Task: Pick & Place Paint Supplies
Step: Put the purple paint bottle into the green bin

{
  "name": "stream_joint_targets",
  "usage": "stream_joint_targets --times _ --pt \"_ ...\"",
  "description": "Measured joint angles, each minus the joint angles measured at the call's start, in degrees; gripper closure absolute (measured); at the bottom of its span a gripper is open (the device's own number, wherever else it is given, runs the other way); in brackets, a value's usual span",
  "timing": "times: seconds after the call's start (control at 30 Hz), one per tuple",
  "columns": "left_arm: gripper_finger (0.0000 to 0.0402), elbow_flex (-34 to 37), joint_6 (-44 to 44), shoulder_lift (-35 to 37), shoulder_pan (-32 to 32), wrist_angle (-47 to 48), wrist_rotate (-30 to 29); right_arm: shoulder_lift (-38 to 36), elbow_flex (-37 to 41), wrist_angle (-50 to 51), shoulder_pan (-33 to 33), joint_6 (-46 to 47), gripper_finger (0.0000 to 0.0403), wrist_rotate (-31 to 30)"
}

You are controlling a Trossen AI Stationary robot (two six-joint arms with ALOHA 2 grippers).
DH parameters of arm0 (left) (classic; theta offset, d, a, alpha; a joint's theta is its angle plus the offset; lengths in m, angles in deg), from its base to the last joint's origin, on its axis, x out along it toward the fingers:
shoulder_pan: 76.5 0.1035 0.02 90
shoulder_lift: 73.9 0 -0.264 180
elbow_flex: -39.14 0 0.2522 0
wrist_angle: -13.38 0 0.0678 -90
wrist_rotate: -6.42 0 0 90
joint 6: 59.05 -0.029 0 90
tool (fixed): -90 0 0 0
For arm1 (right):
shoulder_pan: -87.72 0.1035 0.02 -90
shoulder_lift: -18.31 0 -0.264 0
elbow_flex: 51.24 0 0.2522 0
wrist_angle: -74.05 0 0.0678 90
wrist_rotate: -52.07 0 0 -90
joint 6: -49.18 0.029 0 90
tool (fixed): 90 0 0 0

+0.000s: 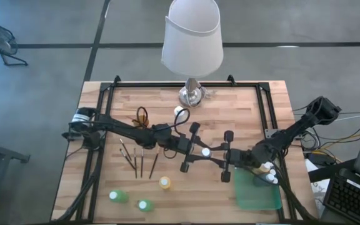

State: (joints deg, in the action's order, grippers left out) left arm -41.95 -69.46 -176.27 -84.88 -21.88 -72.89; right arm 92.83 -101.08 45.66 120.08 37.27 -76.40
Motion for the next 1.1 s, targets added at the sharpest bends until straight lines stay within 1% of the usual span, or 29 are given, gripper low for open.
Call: stream_joint_targets --times 0.07,0.13,0.33,0.43,0.57,0.7,0.77,0.83,0.93,1.03,1.1 --pt "0.0277 0.00 0.02 0.00 0.00 0.09 0.01 0.02 0.00 0.02 0.02 0.21 0.0290 0.02" --pt "0.0280 0.00 0.33 0.12 0.00 0.58 0.00 0.02 0.00 0.14 0.00 1.65 0.0279 0.01" --pt "0.0269 -0.26 1.39 0.44 0.00 3.24 -0.03 -0.14 0.00 1.85 0.03 2.93 0.0228 -0.02" --pt "0.0269 -0.31 1.04 1.60 0.05 7.07 -0.37 -0.72 -0.30 4.44 0.38 3.33 0.0200 0.26" --pt "0.0272 -0.16 0.61 3.43 0.02 10.81 -0.67 -2.78 -2.92 13.17 0.80 6.68 0.0165 -0.25" --pt "0.0272 -0.25 0.61 5.27 0.08 17.19 -1.19 -4.81 -7.22 28.45 0.87 12.92 0.0130 -0.14" --pt "0.0272 -0.34 1.10 6.80 0.39 23.30 -1.69 -5.29 -9.78 36.99 0.85 17.22 0.0115 -0.27" --pt "0.0272 -1.97 2.69 8.56 0.68 32.58 -2.77 -5.29 -12.62 45.59 0.87 21.76 0.0101 -0.21" --pt "0.0272 -6.18 4.95 9.91 0.79 48.08 -6.43 -4.70 -16.56 56.30 0.90 27.50 0.0085 0.03" --pt "0.0272 -11.09 7.29 9.85 0.80 62.46 -9.36 -3.68 -19.59 62.21 0.86 29.95 0.0074 1.18" --pt "0.0272 -14.21 8.87 9.40 0.84 69.04 -9.80 -2.81 -21.29 63.28 0.85 30.15 0.0070 1.61"
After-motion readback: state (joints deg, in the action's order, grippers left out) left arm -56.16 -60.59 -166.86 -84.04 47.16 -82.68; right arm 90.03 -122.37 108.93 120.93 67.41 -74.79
